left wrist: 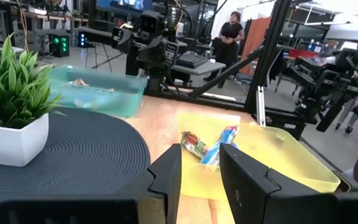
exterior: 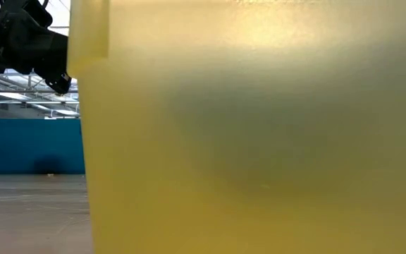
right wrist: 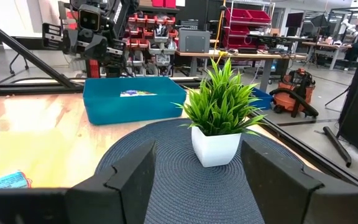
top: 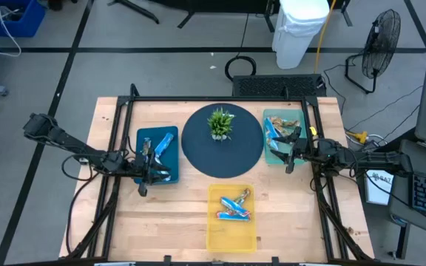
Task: Pick and place Granola Bars by type
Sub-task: Return to Home Position
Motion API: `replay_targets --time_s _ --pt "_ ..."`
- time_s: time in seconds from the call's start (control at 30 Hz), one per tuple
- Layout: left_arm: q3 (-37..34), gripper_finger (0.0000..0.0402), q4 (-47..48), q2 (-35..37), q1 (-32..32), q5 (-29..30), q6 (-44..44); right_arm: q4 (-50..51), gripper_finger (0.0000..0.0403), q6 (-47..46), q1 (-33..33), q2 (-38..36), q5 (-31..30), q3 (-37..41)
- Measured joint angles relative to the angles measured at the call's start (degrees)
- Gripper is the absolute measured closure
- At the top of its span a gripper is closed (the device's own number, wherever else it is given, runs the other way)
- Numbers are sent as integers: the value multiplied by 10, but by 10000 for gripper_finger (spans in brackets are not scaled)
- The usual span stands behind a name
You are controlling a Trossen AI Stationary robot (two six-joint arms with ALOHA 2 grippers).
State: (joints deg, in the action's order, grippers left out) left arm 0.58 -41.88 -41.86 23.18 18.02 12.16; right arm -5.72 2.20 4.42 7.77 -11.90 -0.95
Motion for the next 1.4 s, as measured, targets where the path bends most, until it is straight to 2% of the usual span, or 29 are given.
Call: replay_targets --time_s 0.47,0.73,1.07,1.4 --pt "0 288 155 166 0 2 -21 0 177 0 0 0 0 0" --pt "0 288 246 242 0 34 -15 0 177 0 0 0 0 0" --pt "0 288 365 347 0 47 -3 0 177 0 0 0 0 0" --pt "2 288 382 377 0 58 -37 0 177 0 0 0 0 0"
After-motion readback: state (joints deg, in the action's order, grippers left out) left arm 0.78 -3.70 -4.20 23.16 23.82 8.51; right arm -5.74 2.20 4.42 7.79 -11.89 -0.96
